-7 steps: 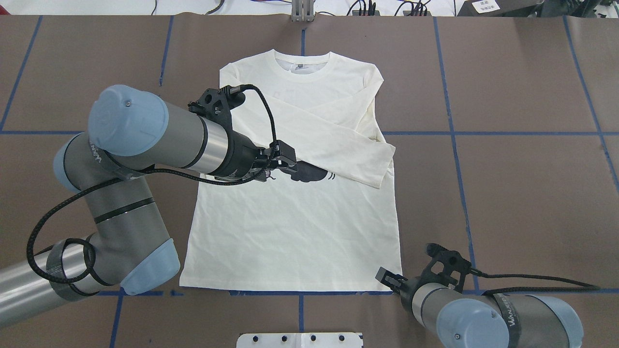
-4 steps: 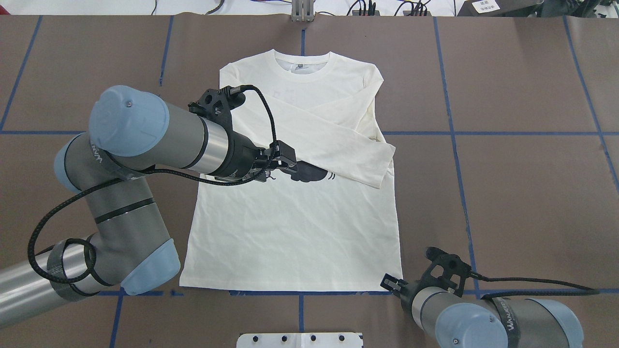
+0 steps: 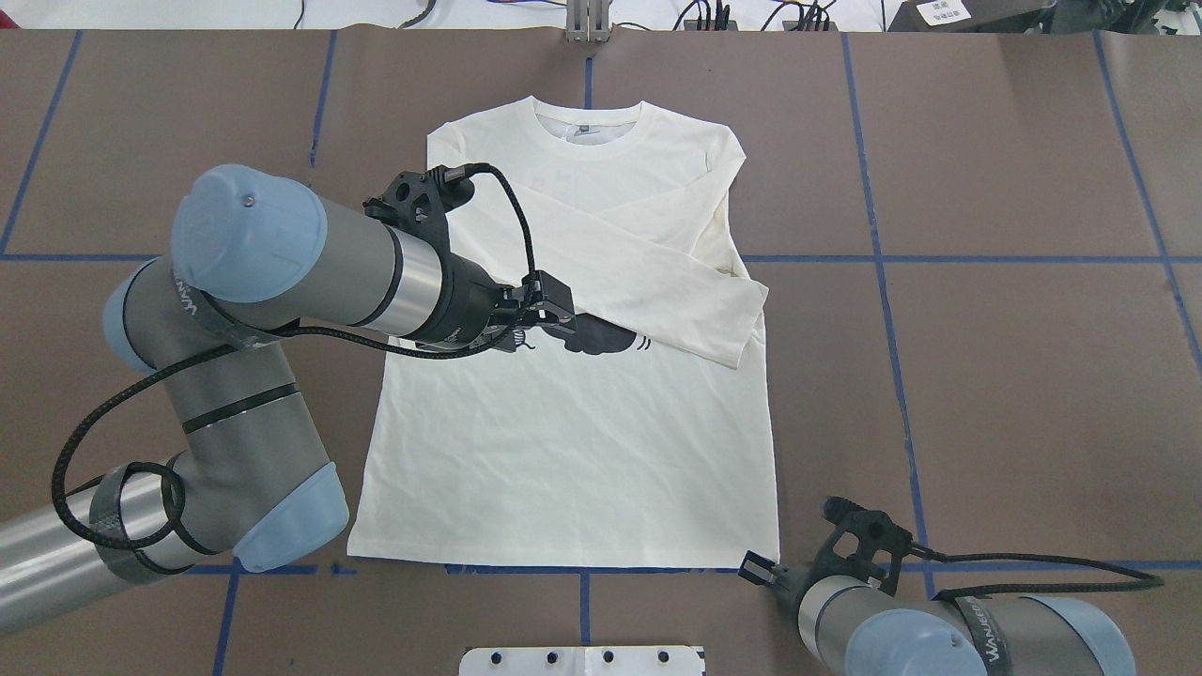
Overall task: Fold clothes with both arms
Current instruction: 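Release the sleeve and move the left gripper to the shirt hem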
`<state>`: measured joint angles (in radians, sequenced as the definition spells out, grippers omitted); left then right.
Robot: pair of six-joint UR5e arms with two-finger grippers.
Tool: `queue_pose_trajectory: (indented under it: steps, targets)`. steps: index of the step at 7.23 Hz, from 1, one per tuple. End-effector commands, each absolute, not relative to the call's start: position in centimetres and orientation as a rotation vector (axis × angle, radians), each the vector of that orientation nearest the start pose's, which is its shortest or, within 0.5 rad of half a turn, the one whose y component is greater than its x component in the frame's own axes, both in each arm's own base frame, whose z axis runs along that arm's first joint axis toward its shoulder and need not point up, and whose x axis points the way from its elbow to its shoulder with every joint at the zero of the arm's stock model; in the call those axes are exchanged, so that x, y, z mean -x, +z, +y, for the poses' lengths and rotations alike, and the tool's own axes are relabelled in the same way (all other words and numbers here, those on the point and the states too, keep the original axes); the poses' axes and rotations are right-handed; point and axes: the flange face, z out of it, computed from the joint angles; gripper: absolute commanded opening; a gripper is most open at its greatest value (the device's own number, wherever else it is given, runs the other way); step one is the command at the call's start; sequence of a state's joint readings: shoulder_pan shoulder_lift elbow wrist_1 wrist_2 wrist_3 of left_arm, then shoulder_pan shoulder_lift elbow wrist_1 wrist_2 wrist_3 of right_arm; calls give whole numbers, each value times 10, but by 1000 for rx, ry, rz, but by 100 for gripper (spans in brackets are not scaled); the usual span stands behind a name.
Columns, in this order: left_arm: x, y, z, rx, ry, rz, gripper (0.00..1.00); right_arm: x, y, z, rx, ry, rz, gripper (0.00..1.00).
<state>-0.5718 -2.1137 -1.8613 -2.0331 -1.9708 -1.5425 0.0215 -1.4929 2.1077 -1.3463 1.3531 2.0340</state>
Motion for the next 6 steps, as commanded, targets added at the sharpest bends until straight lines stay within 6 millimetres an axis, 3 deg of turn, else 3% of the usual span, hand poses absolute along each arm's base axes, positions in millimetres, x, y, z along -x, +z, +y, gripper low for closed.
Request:
queue_pose_trajectory:
  steps: [1, 2, 3, 4, 5, 6]
  targets:
    - [-443, 205, -370, 50, -337, 1251, 77, 457, 329, -171, -8, 552, -917, 0]
    - [-454, 229, -328, 18, -367, 1131, 77, 453, 331, -172, -10, 555, -914, 0]
    - [-450, 258, -297, 2, -375, 1032, 77, 453, 332, -173, -4, 554, -911, 0]
    - [-443, 301, -259, 63, -412, 954, 76, 452, 331, -175, 4, 554, -911, 0]
    - [-452, 316, -234, 38, -438, 919, 74, 452, 332, -175, 5, 555, -911, 0]
    - [-459, 336, -223, 30, -429, 874, 72, 453, 332, -175, 4, 555, -909, 0]
